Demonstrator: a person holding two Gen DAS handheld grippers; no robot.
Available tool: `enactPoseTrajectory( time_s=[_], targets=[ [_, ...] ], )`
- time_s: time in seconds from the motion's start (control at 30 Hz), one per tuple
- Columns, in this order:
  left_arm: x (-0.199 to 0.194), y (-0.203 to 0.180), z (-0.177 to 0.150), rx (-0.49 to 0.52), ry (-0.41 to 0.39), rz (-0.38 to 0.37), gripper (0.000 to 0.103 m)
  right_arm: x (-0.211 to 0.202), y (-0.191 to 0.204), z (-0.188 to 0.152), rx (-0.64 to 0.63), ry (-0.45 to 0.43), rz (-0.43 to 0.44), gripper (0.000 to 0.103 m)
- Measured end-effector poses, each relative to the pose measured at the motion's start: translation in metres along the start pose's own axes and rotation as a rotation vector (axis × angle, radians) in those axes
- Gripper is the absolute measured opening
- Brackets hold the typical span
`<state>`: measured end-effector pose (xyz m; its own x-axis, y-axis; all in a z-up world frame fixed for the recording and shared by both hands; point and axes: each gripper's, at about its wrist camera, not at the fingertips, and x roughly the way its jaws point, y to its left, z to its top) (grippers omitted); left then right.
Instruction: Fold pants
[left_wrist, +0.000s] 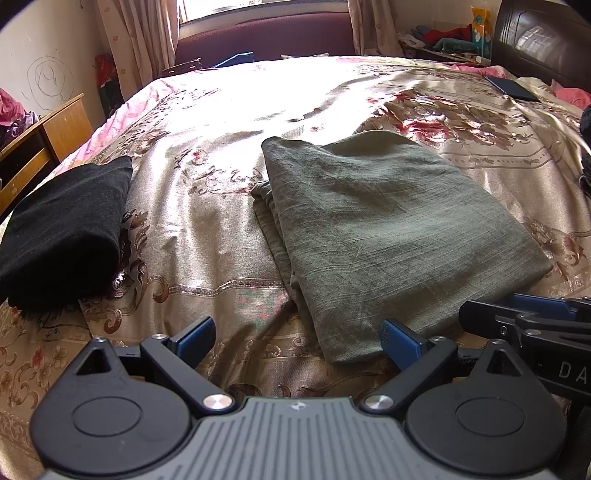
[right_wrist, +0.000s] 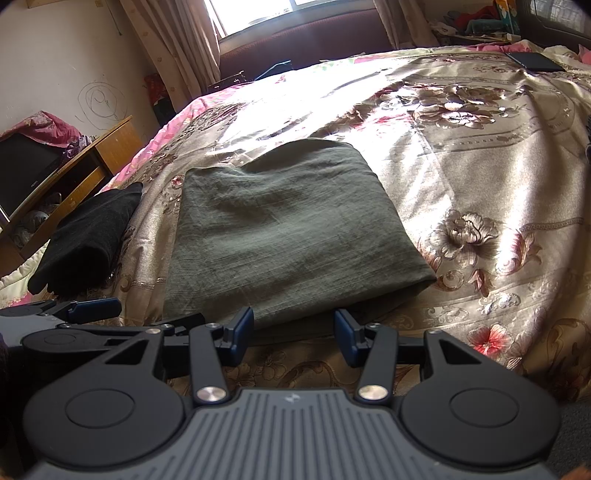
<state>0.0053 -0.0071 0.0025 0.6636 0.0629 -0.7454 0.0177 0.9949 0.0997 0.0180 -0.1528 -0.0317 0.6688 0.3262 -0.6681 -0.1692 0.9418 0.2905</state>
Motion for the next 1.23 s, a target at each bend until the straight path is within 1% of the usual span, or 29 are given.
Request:
enactPoseTrajectory(
  time_s=[1.23],
  targets=[
    [-0.0022, -0.0023, -0.001, -0.011, -0.008, 0.011, 0.103, -0.0002, 0.0029, -0.0002, -0.006, -0.001, 0.002, 0.049]
  ],
)
